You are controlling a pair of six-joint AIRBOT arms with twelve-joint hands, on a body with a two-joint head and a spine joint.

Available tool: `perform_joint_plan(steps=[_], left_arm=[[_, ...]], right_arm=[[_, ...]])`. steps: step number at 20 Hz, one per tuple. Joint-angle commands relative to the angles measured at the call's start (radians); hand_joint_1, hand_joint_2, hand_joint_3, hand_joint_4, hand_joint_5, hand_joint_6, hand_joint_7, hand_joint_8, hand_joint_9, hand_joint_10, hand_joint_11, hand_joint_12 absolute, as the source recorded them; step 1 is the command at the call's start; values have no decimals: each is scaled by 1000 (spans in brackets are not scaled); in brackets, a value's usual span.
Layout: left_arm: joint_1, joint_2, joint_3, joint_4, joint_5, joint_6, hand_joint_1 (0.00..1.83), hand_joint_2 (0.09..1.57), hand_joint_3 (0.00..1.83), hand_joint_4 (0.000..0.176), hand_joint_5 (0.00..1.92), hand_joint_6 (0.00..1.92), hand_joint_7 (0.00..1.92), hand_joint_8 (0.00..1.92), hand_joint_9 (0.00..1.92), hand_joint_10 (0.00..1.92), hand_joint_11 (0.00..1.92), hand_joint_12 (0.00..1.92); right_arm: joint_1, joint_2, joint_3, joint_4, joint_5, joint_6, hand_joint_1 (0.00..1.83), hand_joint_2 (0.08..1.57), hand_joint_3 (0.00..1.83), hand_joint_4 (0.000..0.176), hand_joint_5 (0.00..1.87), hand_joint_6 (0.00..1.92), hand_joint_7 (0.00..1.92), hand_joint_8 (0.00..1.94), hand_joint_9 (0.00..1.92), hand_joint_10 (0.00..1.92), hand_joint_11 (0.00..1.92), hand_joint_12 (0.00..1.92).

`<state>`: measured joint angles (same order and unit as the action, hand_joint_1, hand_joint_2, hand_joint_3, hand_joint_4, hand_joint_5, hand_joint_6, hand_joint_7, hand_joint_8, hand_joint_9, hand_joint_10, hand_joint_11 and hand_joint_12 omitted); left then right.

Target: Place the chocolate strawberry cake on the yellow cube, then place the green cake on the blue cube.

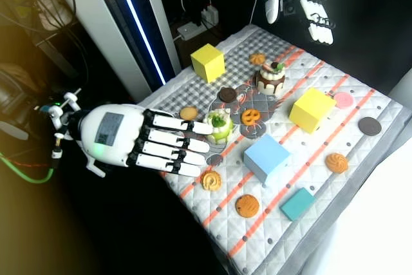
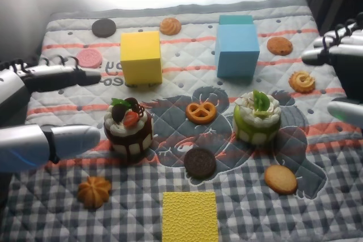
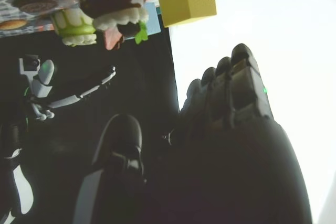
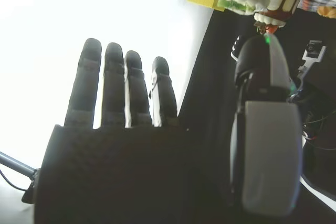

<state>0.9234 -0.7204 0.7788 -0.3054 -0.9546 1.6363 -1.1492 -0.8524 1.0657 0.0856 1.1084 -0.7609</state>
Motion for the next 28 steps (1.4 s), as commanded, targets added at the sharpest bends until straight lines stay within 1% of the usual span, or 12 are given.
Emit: perform_joint_plan(steps=[1,2,4,6,9,10,11,12,15,25,27,28], left_arm=[[-11,3,5,3,-119,-4,408,1032,2,65,468,5,338,1,336,19,0,1068],[-11,3,6,3,-119,-4,396,1025,0,54,486,10,338,1,336,15,0,1075],[-14,-1,9,3,-116,-4,401,1011,0,18,517,10,355,4,346,11,0,1047],[-28,-13,19,5,-108,-4,485,975,0,41,496,1,353,4,340,5,0,1001],[-71,-51,54,16,-69,-4,767,823,0,112,431,0,376,2,369,6,0,1074],[-96,-74,75,19,-38,-3,806,807,0,102,409,0,352,1,342,3,0,1001],[-110,-88,87,21,-16,-1,834,772,0,34,455,9,340,0,311,1,0,891],[-132,-110,103,18,15,20,877,734,0,5,479,9,339,0,320,4,0,906],[-170,-146,107,-19,56,166,767,711,2,0,467,0,343,0,352,3,0,1036],[-234,-237,178,-67,137,242,840,775,16,124,353,5,320,3,349,5,64,877],[-242,-252,189,-67,147,242,945,807,4,112,426,12,377,10,382,7,75,850],[-245,-256,191,-67,149,242,985,822,3,75,508,12,435,9,417,9,101,864]], right_arm=[[9,-2,5,18,116,3,440,1268,9,40,510,14,437,7,367,15,123,512],[9,-4,6,18,115,3,442,1271,7,1,534,19,445,8,379,16,151,521],[9,-5,7,17,114,3,416,1276,4,0,541,8,439,2,381,7,165,511],[9,-6,9,16,110,3,458,1272,0,0,546,5,440,1,387,5,179,504],[9,-9,12,16,103,3,455,1274,0,0,557,0,449,0,405,2,205,460],[9,-10,13,15,101,3,453,1275,0,0,557,0,453,2,402,0,205,448],[9,-10,13,14,101,3,473,1274,0,0,556,0,463,4,414,4,215,450],[9,-10,14,13,101,3,472,1271,0,12,550,0,468,5,420,6,219,452],[10,-10,14,11,101,3,508,1283,1,0,566,4,478,4,425,4,201,430],[10,-9,14,6,101,3,387,1281,0,0,589,0,496,0,431,0,249,312],[10,-9,14,5,101,3,390,1285,0,0,590,0,497,0,444,3,284,307],[10,-9,14,5,101,3,403,1287,0,0,588,0,497,0,447,0,302,263]])
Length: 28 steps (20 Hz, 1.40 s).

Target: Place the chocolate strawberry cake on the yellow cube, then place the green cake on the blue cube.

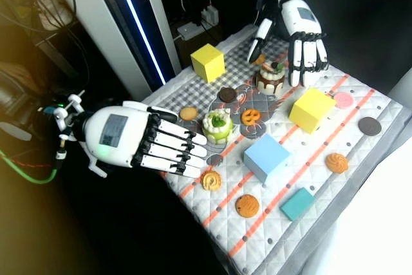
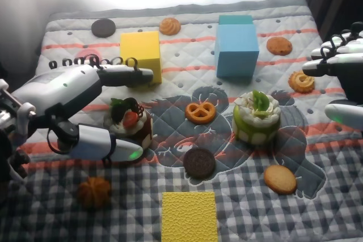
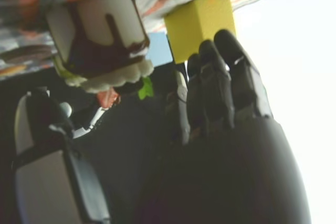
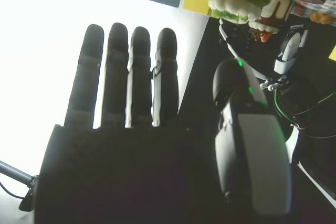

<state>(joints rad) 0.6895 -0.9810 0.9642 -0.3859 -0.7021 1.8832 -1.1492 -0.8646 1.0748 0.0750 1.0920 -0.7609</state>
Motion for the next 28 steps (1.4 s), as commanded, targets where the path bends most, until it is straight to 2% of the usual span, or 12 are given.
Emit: perform_joint_plan(steps=[1,2,11,12,13,14,16,17,20,22,24,28], left_arm=[[-13,2,7,13,-100,-5,1025,854,2,18,603,8,499,6,455,10,100,922],[-14,1,8,13,-97,-5,1048,866,4,0,646,15,541,16,487,19,126,947],[-35,-9,11,13,-119,-5,1163,927,5,0,912,17,882,37,837,69,301,1210],[-41,-9,11,13,-130,-5,1163,1009,8,0,1115,523,996,40,931,114,375,1244],[-51,-9,12,11,-143,-5,1161,1046,4,0,1108,711,1106,66,1030,177,468,1272],[-58,-9,14,8,-153,-5,1225,1078,0,0,1147,584,993,922,1006,345,506,1319],[-76,-9,24,0,-164,-5,1234,1105,0,0,1110,636,923,1207,833,869,505,1487],[-85,-9,29,-4,-168,-5,1232,1095,1,0,1079,710,979,1112,822,933,326,1313],[-123,-13,51,-8,-173,-5,1138,1082,0,0,1048,858,909,745,761,1021,468,1466],[-177,-27,86,-13,-154,-5,1234,1104,0,0,1090,660,936,1193,781,1010,557,1452],[-211,-42,116,-21,-132,-5,1121,1077,2,0,1058,842,947,730,812,1061,619,1601],[-297,-98,212,-51,-41,-5,1142,1091,0,0,1029,889,1102,242,916,790,734,1412]], right_arm=[[10,3,5,16,117,3,404,1292,2,0,586,0,499,0,448,0,304,253],[10,3,4,16,117,3,387,1293,2,0,580,0,494,0,440,0,306,246],[10,3,3,15,116,3,357,1292,0,0,553,0,502,1,467,2,324,313],[10,3,3,14,115,3,336,1282,2,0,556,0,504,0,471,0,299,385],[10,3,3,14,115,3,347,1279,0,0,565,0,513,0,483,0,278,463],[10,3,3,14,115,3,350,1283,2,0,568,0,521,2,492,2,280,488],[10,3,3,14,113,3,337,1287,3,0,566,0,514,0,478,0,262,494],[10,3,3,14,112,3,338,1288,3,0,560,0,509,0,475,0,254,493],[10,2,4,14,111,3,294,1295,3,0,569,2,528,4,503,7,279,507],[10,2,4,14,111,3,305,1295,2,0,571,2,527,2,505,5,268,499],[10,0,6,14,111,3,304,1294,1,0,572,2,533,4,509,6,268,497],[12,-6,11,12,111,3,304,1289,0,0,556,1,523,1,505,2,279,497]])
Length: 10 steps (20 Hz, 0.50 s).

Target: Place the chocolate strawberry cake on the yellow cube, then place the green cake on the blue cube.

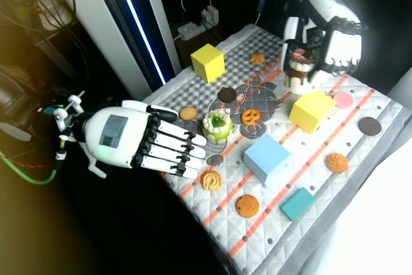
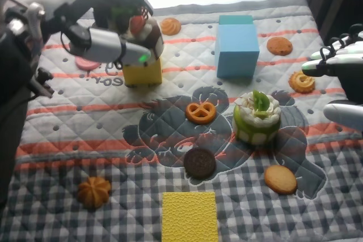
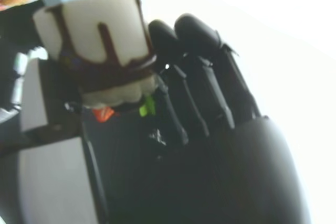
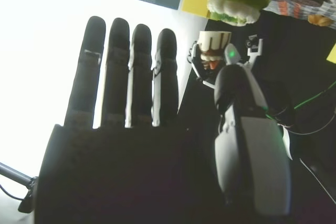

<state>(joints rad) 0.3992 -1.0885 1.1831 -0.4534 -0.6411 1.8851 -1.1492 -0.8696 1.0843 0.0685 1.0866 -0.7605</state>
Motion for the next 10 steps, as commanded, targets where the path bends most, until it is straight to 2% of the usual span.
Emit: perform_joint_plan(steps=[1,4,5,7,8,10], left_arm=[[-22,0,14,7,-77,-7,1126,1092,0,0,1025,898,1117,198,899,810,700,1445],[-45,-27,62,-7,-27,-7,1115,1069,0,0,1076,817,1170,144,973,803,819,1390],[-51,-34,78,-10,-6,-7,1107,1069,0,0,1075,821,1171,121,963,779,782,1384],[-60,-47,101,-16,18,-7,1121,1056,0,0,1107,765,1210,106,960,869,755,1481],[-64,-57,115,-22,29,-7,1118,1054,0,0,1112,758,1217,99,967,863,765,1462],[-78,-80,148,-29,60,-7,1124,1050,0,0,1123,738,1231,91,956,864,744,1473]], right_arm=[[16,-2,3,16,116,3,318,1289,0,0,562,3,534,4,518,5,290,504],[19,-3,3,15,116,3,290,1285,0,0,571,3,533,1,506,0,275,489],[19,-3,3,14,116,3,306,1287,0,0,565,1,531,0,511,0,296,445],[19,-2,3,13,116,3,309,1283,0,0,551,0,518,0,493,0,331,311],[19,-2,3,13,116,3,354,1289,1,0,554,2,523,2,507,5,359,305],[19,-3,3,12,116,3,330,1288,1,0,547,0,510,0,495,0,354,287]])
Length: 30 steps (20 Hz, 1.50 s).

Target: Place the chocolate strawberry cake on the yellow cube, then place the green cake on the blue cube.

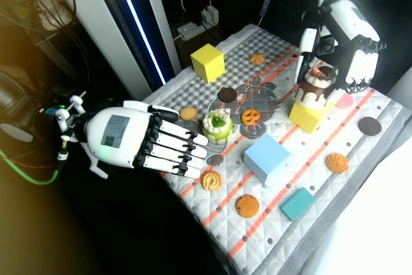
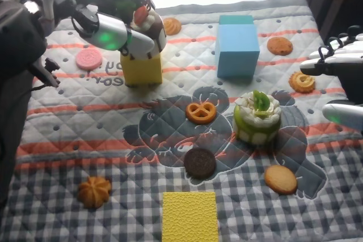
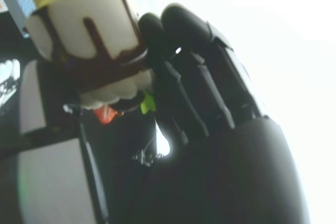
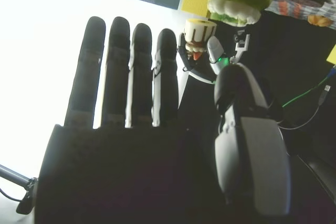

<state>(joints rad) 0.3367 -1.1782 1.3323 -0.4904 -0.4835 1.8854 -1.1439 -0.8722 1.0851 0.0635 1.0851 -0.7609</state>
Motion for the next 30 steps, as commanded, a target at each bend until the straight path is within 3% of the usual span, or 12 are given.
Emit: perform_joint_plan(steps=[1,4,6,8,10,15,17,22,25,26,27,30], left_arm=[[-18,4,8,7,-88,-8,1129,1054,1,0,1114,752,1226,81,951,853,734,1451],[-21,-2,25,-2,-74,-8,1111,1073,0,0,1070,828,1223,65,888,955,687,1545],[-22,-2,28,-3,-72,-8,1091,1077,1,26,1057,849,1220,57,886,933,676,1507],[-22,-1,29,-3,-72,-7,1107,1076,0,0,1062,841,1215,51,901,959,700,1550],[-22,1,30,-3,-69,-7,1112,1077,0,0,1059,845,1218,54,877,1017,700,1561],[-31,12,19,4,-79,-7,1133,1063,0,0,1092,788,1235,57,906,988,723,1536],[-44,18,8,19,-92,-7,1115,1078,2,0,1058,846,1206,38,880,911,690,1483],[-48,23,7,24,-92,-7,1123,1064,1,0,1089,794,1245,56,938,1039,796,1558],[-45,24,11,23,-82,-7,1103,1075,1,0,1062,841,1218,47,879,1004,710,1502],[-45,24,13,23,-79,-7,1096,1076,0,14,1061,844,1218,49,877,1010,698,1509],[-45,23,17,22,-73,-7,1109,1075,0,0,1065,835,1226,51,903,958,724,1473],[-36,23,21,16,-60,-6,1127,1060,0,0,1100,777,1243,44,971,838,778,1394]], right_arm=[[14,0,3,16,118,3,315,1286,0,0,550,1,512,1,500,2,365,287],[16,-2,4,13,118,3,294,1278,0,3,546,0,499,0,480,0,358,268],[16,-3,5,12,117,3,335,1287,1,0,550,1,501,2,484,4,362,263],[16,-4,6,12,117,3,369,1285,0,0,552,1,506,2,491,4,363,254],[16,-7,8,12,117,3,358,1288,1,0,550,1,507,2,491,3,370,252],[16,-11,10,11,117,3,350,1289,1,7,539,0,512,2,504,4,400,240],[16,-12,10,10,117,3,313,1281,0,7,549,3,523,5,523,9,431,249],[16,-15,12,10,117,3,314,1289,3,0,554,2,537,4,529,5,424,246],[16,-16,11,10,115,3,331,1292,3,0,550,0,533,0,530,3,428,252],[16,-16,11,10,114,3,324,1288,1,0,554,2,533,0,532,3,440,258],[16,-16,11,10,113,3,330,1284,0,0,559,3,533,1,528,1,434,261],[16,-17,11,10,113,3,322,1281,0,0,554,0,535,1,528,1,434,262]])
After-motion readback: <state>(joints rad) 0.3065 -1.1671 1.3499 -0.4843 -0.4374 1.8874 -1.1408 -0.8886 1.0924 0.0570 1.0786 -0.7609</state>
